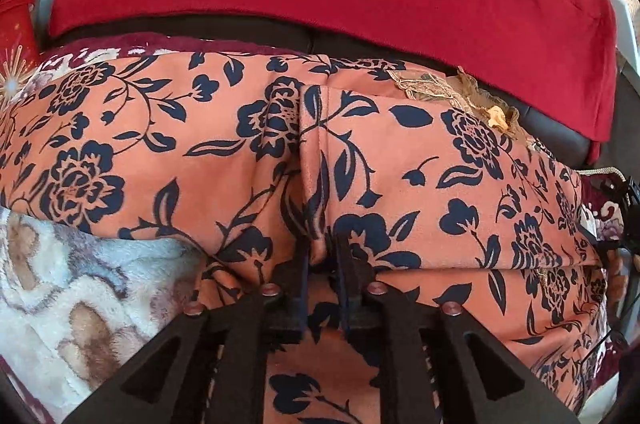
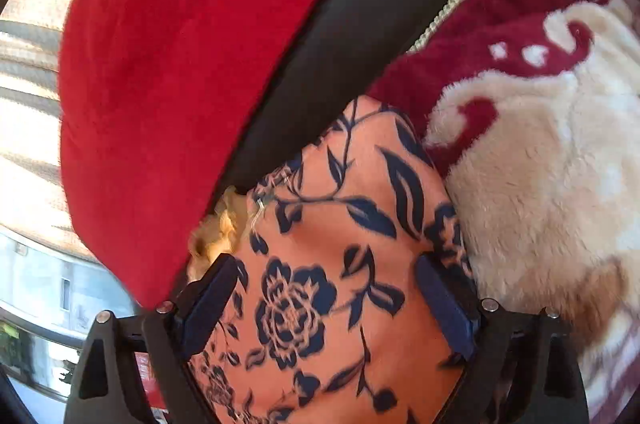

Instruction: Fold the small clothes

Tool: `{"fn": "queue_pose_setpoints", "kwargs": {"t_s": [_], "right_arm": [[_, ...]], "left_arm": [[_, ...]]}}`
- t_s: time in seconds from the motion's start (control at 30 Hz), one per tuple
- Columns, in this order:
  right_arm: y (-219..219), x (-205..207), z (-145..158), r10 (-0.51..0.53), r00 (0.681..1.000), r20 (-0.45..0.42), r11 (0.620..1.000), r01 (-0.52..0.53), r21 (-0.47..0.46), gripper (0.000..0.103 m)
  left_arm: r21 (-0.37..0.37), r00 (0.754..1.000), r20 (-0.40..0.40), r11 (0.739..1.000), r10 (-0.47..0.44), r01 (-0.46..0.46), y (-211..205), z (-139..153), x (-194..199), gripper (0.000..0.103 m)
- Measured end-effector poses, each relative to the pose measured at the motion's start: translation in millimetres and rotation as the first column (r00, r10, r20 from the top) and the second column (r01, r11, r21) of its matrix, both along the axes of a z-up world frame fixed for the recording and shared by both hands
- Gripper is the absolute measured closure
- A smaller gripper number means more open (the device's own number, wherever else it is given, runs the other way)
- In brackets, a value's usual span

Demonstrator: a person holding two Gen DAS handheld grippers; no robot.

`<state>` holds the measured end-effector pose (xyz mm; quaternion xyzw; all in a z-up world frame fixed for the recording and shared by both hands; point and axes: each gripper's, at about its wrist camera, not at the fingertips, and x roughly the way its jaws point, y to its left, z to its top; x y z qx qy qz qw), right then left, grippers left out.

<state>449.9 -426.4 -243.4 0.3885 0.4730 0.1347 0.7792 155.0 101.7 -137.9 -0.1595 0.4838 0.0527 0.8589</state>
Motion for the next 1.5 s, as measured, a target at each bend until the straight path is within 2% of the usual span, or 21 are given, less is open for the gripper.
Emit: {"fn": "queue_pose_setpoints", "kwargs": {"t_s": [0.07,0.13,0.2,0.23,0.3,0.33,0.43,0.53,0.7,0.77,0.83,0.97,1.03,1.07,1.1,1.13,1.2,1.23,1.3,1.4,1.5], "right_arm": [[8.9,-14.0,29.0,-0.004,0.999,0.049,0.998,0.007,-0.063,0.010],[23.7,-38.3,56.5,0.054,0.985,0.162,0.996,-0.043,-0.072,0.010],[42.4,-61.6,68.3,0.155,0.960,0.232,0.985,-0.132,-0.112,0.008],[49.5,-66.3,63.4,0.188,0.958,0.218,0.975,-0.155,-0.161,0.006],[53.2,-59.3,28.1,0.191,0.980,0.065,0.949,-0.167,-0.266,0.006],[49.4,-57.1,14.7,0.170,0.985,0.024,0.958,-0.159,-0.237,0.008],[49.2,-73.8,44.2,0.121,0.985,0.120,0.971,-0.093,-0.222,0.008],[63.2,-104.5,62.1,0.156,0.972,0.178,0.964,-0.110,-0.241,0.008],[75.3,-160.0,46.3,0.216,0.965,0.151,0.942,-0.165,-0.292,0.008],[75.9,-177.2,41.1,0.212,0.968,0.136,0.940,-0.164,-0.298,0.008],[76.7,-192.2,42.2,0.210,0.968,0.136,0.933,-0.157,-0.323,0.008],[71.8,-200.1,38.1,0.199,0.971,0.133,0.929,-0.144,-0.342,0.008],[73.5,-196.9,38.6,0.192,0.973,0.127,0.929,-0.138,-0.343,0.008],[77.2,-193.1,36.0,0.189,0.974,0.125,0.929,-0.136,-0.343,0.008],[77.0,-193.2,33.7,0.188,0.974,0.123,0.929,-0.136,-0.344,0.008],[77.5,-191.9,32.0,0.185,0.975,0.120,0.929,-0.134,-0.344,0.008],[78.3,-191.8,29.8,0.178,0.976,0.122,0.932,-0.128,-0.339,0.008],[79.0,-192.1,29.0,0.181,0.975,0.125,0.931,-0.129,-0.342,0.007],[79.6,-193.3,25.7,0.186,0.973,0.137,0.927,-0.128,-0.352,0.007],[81.3,-196.7,22.0,0.201,0.965,0.169,0.918,-0.125,-0.376,0.007],[84.6,-201.2,19.5,0.220,0.954,0.205,0.907,-0.122,-0.404,0.007]], "left_arm": [[-0.042,1.000,0.001,0.999,-0.004,0.004,12.8,9.6,-5.3,0.052],[-0.073,0.997,0.074,0.997,0.013,-0.008,29.3,21.1,-18.5,0.046],[-0.070,0.990,0.128,0.996,0.061,-0.052,41.9,33.5,-38.1,0.028],[-0.092,0.985,0.150,0.993,0.086,-0.073,50.3,37.7,-47.9,0.028],[-0.160,0.977,0.167,0.981,0.133,-0.106,71.8,41.9,-65.3,0.028],[-0.193,0.974,0.163,0.973,0.156,-0.123,83.6,43.1,-72.5,0.028],[-0.300,0.942,0.204,0.933,0.266,-0.198,134.5,50.5,-102.1,0.028],[-0.379,0.864,0.229,0.859,0.447,-0.344,204.4,50.4,-136.2,0.026],[-0.544,0.652,0.121,0.599,0.748,-0.587,326.7,16.3,-172.9,0.027],[-0.561,0.604,0.079,0.536,0.793,-0.631,359.6,3.1,-177.2,0.028],[-0.571,0.592,0.066,0.516,0.803,-0.638,378.0,-5.1,-175.7,0.028],[-0.571,0.597,0.082,0.529,0.798,-0.628,394.1,-13.2,-166.5,0.028],[-0.551,0.599,0.072,0.532,0.798,-0.642,396.7,-16.8,-159.9,0.035],[-0.529,0.600,0.061,0.536,0.798,-0.658,399.0,-18.6,-157.0,0.052],[-0.485,0.606,0.034,0.543,0.795,-0.685,402.1,-21.0,-154.1,0.082],[-0.448,0.608,0.002,0.545,0.794,-0.709,405.8,-23.5,-153.8,0.095],[-0.440,0.612,-0.026,0.541,0.790,-0.717,411.1,-26.9,-152.1,0.099],[-0.412,0.619,-0.019,0.558,0.785,-0.720,409.0,-20.5,-150.7,0.099],[-0.304,0.652,0.060,0.636,0.756,-0.709,390.1,6.9,-141.7,0.099],[-0.186,0.731,0.217,0.762,0.648,-0.620,338.0,61.7,-124.0,0.099],[-0.073,0.806,0.376,0.882,0.457,-0.466,254.8,122.1,-98.9,0.099]]}}
